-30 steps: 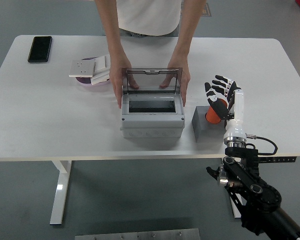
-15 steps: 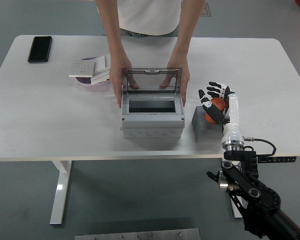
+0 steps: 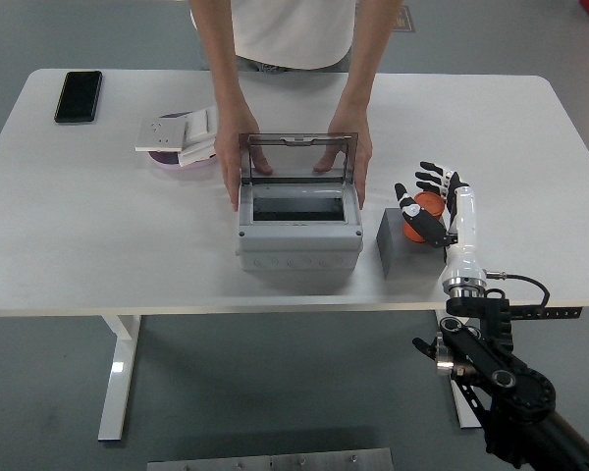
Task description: Fetch the battery,place it into the box,close the lid of the box
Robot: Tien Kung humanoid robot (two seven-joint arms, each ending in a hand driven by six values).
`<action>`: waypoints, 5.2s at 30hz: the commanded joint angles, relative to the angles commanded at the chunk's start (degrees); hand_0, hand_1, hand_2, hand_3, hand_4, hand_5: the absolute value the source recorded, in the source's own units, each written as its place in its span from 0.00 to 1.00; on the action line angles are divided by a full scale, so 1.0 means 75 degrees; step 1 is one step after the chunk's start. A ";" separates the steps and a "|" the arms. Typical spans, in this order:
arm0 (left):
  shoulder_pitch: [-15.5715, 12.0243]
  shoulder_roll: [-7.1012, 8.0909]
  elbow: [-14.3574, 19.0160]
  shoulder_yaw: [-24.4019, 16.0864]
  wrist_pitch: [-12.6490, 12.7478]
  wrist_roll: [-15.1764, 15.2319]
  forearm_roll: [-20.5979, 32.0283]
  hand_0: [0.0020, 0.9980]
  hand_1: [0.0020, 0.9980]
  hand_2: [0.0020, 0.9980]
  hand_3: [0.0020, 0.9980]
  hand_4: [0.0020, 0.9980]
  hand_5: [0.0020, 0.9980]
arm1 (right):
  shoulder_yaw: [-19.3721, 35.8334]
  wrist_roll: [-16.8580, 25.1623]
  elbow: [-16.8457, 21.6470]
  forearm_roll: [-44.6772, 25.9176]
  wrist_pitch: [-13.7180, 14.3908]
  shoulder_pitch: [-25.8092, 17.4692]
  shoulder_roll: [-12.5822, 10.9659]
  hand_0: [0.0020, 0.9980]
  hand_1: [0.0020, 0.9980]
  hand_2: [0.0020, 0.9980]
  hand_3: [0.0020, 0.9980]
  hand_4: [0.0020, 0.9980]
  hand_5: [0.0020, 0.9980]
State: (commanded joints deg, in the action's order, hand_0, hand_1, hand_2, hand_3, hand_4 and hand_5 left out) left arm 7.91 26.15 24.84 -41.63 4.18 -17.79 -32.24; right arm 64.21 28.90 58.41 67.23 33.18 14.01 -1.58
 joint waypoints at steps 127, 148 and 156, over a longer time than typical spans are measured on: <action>0.0121 0.0029 0.0014 -0.0205 -0.0039 -0.0092 -0.0231 0.61 0.74 0.58 0.50 0.32 0.00 | -0.0491 0.0346 -0.0625 -0.0732 0.0291 0.0283 0.0210 0.49 0.48 0.50 0.53 0.32 0.00; 0.0149 0.0012 0.0015 -0.0211 -0.0044 -0.0087 -0.0252 0.61 0.74 0.58 0.50 0.32 0.00 | -0.0528 0.0286 -0.0561 -0.0704 0.0347 0.0327 0.0210 0.37 0.37 0.40 0.38 0.21 0.00; 0.0143 0.0013 0.0017 -0.0222 -0.0039 -0.0088 -0.0261 0.62 0.74 0.58 0.50 0.32 0.00 | -0.0555 0.0300 -0.0557 -0.0735 0.0365 0.0342 0.0210 0.25 0.29 0.34 0.33 0.10 0.00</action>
State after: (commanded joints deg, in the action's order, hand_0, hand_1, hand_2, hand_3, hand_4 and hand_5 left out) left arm 8.97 26.25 24.97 -43.29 3.89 -18.45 -34.20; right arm 60.05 31.15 54.24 61.71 35.92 16.57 0.00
